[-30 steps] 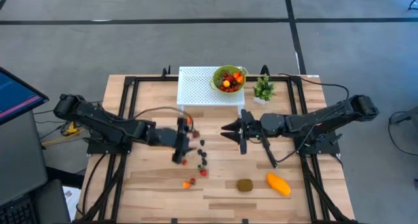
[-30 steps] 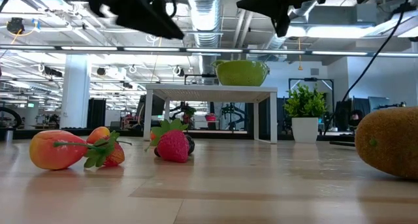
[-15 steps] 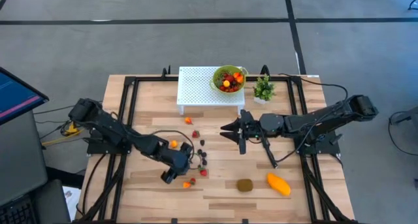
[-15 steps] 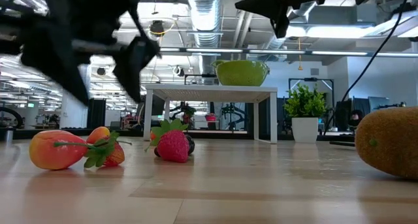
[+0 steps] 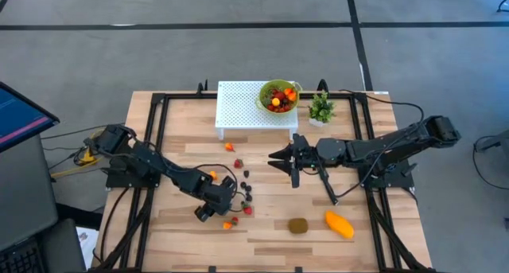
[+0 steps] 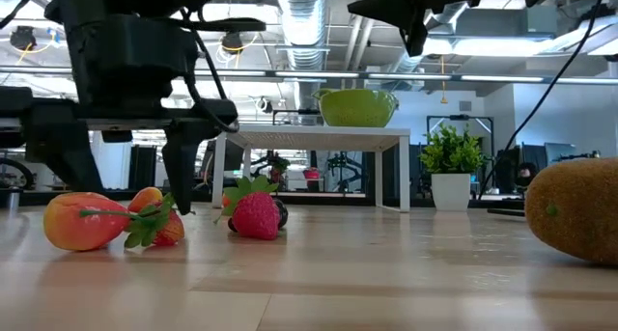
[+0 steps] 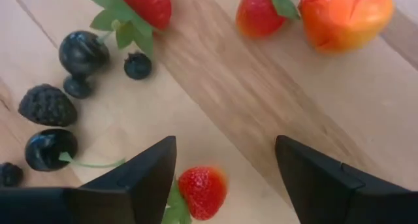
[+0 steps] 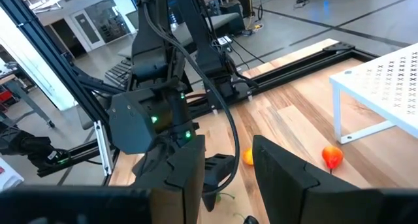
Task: Pick & Place Fruit
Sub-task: Put the red strawberry into the green strainer bowl
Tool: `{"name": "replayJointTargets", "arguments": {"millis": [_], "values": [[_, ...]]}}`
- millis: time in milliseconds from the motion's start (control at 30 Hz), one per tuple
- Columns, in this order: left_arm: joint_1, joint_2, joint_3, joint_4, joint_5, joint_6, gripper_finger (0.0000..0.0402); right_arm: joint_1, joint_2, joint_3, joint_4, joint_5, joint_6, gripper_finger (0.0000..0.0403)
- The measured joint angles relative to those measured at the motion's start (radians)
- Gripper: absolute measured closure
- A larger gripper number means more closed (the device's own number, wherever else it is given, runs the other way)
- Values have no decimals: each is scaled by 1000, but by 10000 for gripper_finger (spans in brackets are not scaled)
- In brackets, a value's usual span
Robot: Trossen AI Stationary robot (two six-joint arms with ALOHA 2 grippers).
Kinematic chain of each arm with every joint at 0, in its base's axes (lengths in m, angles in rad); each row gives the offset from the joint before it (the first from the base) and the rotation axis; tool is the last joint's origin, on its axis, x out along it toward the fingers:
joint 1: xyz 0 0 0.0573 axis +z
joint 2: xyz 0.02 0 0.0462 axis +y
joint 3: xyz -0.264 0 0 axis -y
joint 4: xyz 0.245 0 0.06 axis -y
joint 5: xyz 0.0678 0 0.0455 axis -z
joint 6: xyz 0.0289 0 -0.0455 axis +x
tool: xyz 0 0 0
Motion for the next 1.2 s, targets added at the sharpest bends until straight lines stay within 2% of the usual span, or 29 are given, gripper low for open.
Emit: {"name": "replayJointTargets", "arguments": {"millis": [267,867,1200], "values": [[67,0,0,-23,14,13,187,0,0,0,0,0,0,280],[116,-1,-25,-52,49,13,217,3,0,0,-2,0,0,279],[115,0,-33,-41,66,7,282,3,0,0,-2,0,0,281]]}}
